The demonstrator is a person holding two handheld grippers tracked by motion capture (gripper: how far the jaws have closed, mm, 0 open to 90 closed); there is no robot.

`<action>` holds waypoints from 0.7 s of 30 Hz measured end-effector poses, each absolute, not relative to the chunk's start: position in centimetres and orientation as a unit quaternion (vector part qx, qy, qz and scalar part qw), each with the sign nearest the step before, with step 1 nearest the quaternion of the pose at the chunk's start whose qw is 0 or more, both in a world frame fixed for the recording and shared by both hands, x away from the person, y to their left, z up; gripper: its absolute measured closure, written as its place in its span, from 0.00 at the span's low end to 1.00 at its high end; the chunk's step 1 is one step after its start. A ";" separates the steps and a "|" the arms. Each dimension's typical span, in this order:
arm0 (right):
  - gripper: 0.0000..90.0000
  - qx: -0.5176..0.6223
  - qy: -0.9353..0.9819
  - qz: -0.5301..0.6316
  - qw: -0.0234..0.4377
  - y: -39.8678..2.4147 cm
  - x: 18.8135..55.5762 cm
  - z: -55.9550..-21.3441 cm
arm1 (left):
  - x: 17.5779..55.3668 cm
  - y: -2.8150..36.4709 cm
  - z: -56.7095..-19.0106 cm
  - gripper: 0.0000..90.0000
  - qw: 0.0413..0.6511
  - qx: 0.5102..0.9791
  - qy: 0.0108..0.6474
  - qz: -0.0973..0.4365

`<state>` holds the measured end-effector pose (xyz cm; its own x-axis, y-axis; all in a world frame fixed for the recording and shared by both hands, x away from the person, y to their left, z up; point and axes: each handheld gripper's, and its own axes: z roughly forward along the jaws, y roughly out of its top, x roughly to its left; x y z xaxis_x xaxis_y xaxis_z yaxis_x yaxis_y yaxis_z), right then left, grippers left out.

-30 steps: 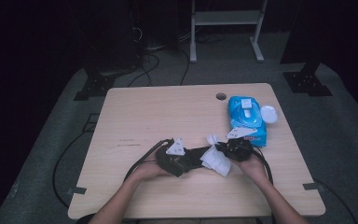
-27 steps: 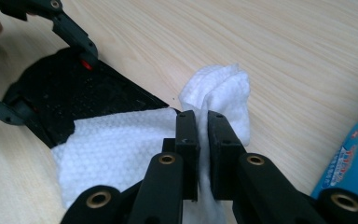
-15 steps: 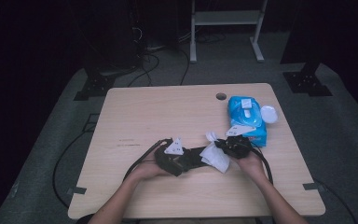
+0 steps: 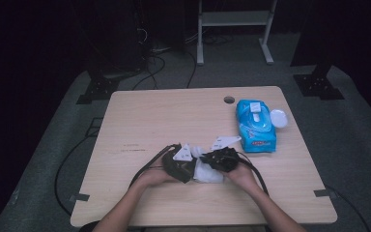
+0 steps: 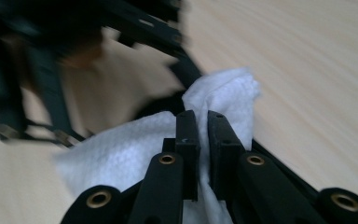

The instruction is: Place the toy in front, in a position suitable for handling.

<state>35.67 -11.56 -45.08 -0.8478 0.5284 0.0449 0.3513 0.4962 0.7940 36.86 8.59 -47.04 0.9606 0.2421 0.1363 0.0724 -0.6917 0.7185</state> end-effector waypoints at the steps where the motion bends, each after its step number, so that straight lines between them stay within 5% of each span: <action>1: 0.93 0.250 0.859 0.438 0.090 -11.0 35.6 -45.2 | 36.8 8.6 -47.1 0.26 0.384 0.912 0.088 0.109; 6: 0.93 0.231 0.865 0.439 0.076 -9.5 35.6 -45.5 | 36.9 8.9 -47.1 0.26 0.381 0.914 0.089 0.110; 10: 0.93 0.259 0.860 0.420 0.133 -11.4 36.4 -44.9 | 36.9 8.9 -47.1 0.26 0.386 0.912 0.090 0.110; 21: 0.93 0.225 0.866 0.441 0.073 -9.4 35.6 -45.6 | 36.8 8.9 -47.1 0.26 0.379 0.914 0.086 0.116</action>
